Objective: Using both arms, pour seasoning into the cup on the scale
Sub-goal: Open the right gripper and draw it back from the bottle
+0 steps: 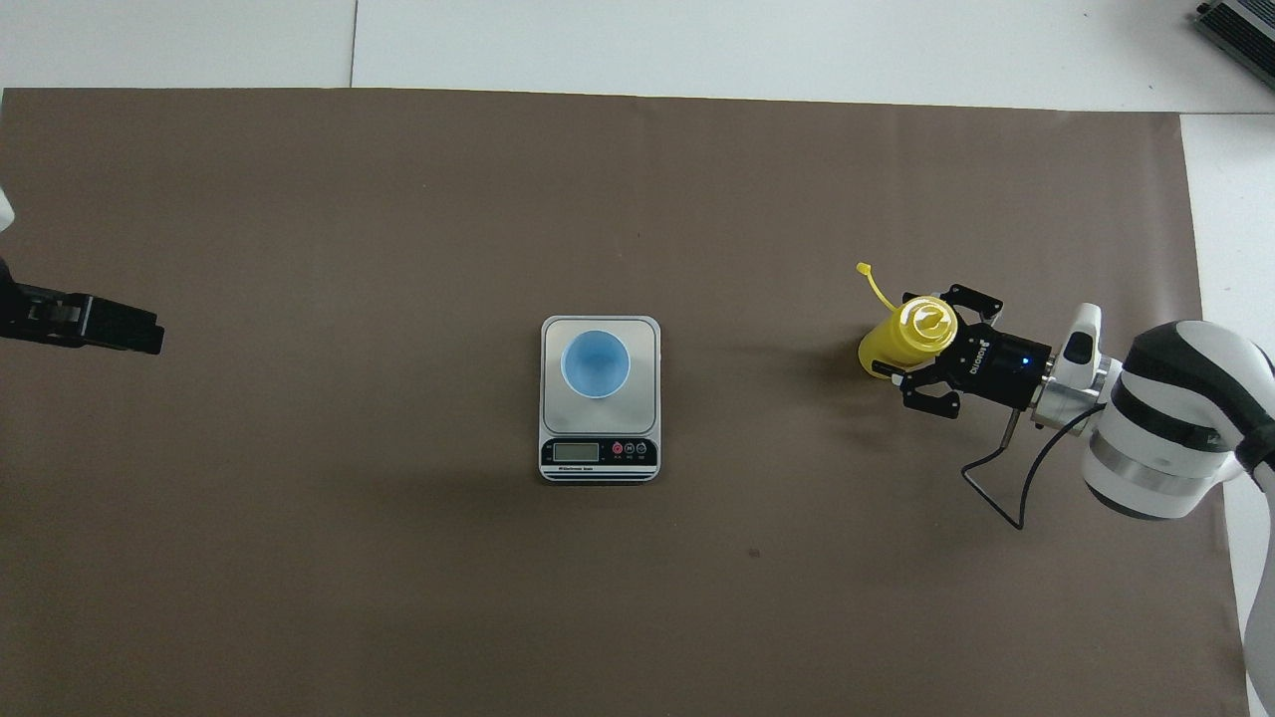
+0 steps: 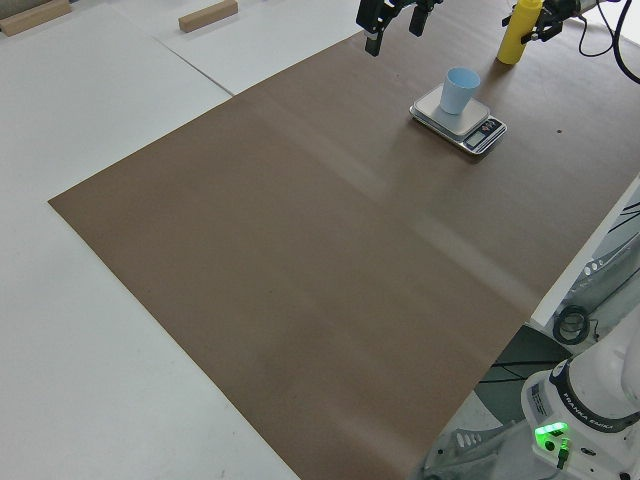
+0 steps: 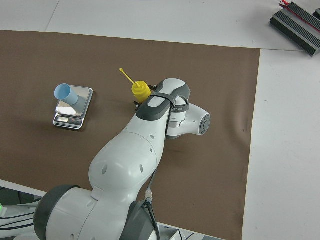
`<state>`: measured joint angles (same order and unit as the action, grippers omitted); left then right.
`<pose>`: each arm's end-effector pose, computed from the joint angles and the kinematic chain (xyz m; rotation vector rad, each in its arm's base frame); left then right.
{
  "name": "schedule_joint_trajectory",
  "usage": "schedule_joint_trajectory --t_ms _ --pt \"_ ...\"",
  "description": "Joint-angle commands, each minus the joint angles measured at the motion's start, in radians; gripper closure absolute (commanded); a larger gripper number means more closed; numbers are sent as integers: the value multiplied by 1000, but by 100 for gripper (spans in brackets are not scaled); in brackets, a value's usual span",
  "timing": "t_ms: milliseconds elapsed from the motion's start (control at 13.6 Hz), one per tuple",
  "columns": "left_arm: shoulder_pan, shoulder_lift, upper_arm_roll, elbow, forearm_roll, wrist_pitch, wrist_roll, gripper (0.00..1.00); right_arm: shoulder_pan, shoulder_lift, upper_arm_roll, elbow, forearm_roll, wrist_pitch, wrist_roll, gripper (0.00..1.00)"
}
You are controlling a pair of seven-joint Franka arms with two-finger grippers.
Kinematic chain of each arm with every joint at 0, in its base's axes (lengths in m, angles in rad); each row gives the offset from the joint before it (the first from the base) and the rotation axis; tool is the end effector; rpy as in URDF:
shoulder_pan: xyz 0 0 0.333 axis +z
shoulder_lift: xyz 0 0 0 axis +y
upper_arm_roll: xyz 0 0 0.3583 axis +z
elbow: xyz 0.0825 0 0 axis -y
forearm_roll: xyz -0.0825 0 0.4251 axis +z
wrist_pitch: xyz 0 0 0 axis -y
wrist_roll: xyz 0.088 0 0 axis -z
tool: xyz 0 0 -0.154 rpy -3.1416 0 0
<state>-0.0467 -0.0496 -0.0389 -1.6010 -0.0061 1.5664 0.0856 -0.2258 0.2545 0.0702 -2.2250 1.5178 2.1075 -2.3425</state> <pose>0.5761 -0.0509 0.6330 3.1258 -0.2683 0.0235 0.5944 -0.0048 0.2517 -1.9395 -1.1174 -1.2035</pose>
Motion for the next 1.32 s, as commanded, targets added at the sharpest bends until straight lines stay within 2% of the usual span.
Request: schedule_joint_trajectory --t_ms 0,220,513,806,1099,1246 --pt "13 -15 -6 -7 -6 -16 11 0 -32 -14 7 -8 22 -21 -6 0" --pt "13 -15 -6 -7 -6 -16 11 0 -40 -18 2 -18 -62 -8 -5 0" --pt "13 -15 -6 -7 -5 -16 11 0 -52 -58 0 -18 -288 9 24 0" --pt "13 -15 -6 -7 -6 -16 11 0 -60 -99 -4 1 -543 8 213 0" --pt "13 -15 -6 -7 -6 -16 11 0 -58 -158 -4 73 -775 8 478 0" --pt "13 -15 -6 -7 -5 -16 11 0 -53 -179 -4 94 -832 6 618 0"
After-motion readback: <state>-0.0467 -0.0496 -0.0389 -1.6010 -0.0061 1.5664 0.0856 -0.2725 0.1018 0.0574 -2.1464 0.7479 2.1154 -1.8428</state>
